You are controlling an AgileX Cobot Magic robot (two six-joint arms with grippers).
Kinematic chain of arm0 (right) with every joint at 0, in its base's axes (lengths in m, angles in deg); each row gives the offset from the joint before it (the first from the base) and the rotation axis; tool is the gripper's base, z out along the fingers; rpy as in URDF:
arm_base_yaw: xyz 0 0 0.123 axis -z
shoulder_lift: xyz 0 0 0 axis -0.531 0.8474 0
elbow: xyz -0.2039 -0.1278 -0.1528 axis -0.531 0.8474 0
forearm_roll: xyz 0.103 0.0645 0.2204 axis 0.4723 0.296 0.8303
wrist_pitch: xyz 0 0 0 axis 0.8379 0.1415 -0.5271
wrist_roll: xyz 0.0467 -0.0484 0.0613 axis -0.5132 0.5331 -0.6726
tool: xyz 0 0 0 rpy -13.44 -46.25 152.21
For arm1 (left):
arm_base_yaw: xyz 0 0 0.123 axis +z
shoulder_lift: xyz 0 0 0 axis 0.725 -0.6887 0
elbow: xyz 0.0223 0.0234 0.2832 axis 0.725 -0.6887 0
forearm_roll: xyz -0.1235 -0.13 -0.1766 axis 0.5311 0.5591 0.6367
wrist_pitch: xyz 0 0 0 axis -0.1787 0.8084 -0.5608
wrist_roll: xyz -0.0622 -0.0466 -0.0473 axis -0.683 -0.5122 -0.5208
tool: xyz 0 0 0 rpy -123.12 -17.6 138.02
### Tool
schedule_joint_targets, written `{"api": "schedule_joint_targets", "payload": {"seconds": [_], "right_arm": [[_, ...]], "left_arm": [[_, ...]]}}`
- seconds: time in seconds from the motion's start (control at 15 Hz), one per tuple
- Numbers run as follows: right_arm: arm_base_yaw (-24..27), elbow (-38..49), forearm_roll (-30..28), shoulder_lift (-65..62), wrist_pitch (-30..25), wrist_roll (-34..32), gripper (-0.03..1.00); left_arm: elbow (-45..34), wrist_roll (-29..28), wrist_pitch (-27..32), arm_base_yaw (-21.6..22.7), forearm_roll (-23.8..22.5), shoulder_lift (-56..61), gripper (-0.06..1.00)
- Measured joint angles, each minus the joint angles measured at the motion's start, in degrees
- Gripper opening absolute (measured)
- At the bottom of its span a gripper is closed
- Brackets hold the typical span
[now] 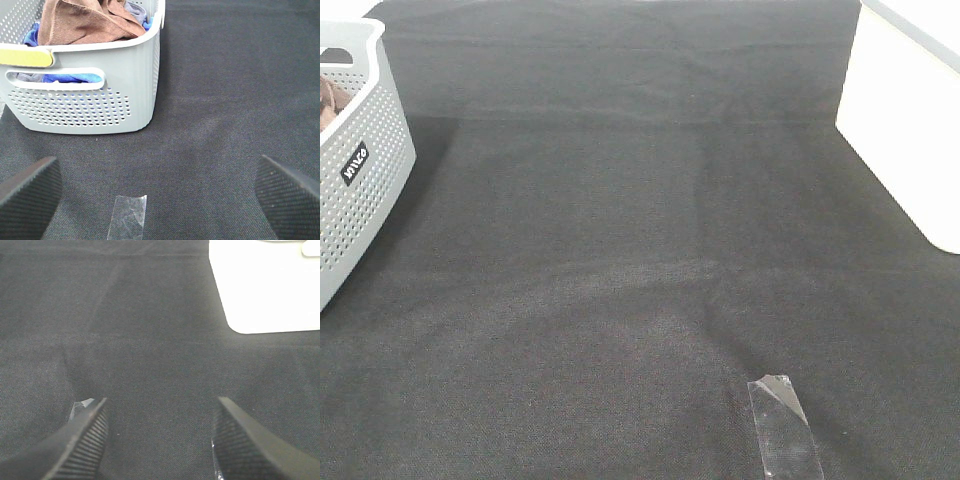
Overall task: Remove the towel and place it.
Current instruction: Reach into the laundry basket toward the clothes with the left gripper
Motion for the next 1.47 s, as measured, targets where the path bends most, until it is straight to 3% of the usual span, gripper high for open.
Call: {"api": "schedule_joint_targets", "payload": {"seconds": [1.47], "right_arm": [[0.0,0.0,0.0,0.0,0.0,0.0,0.56]], "left_arm": [[0.0,0.0,0.0,0.0,0.1,0.0,0.99]]}}
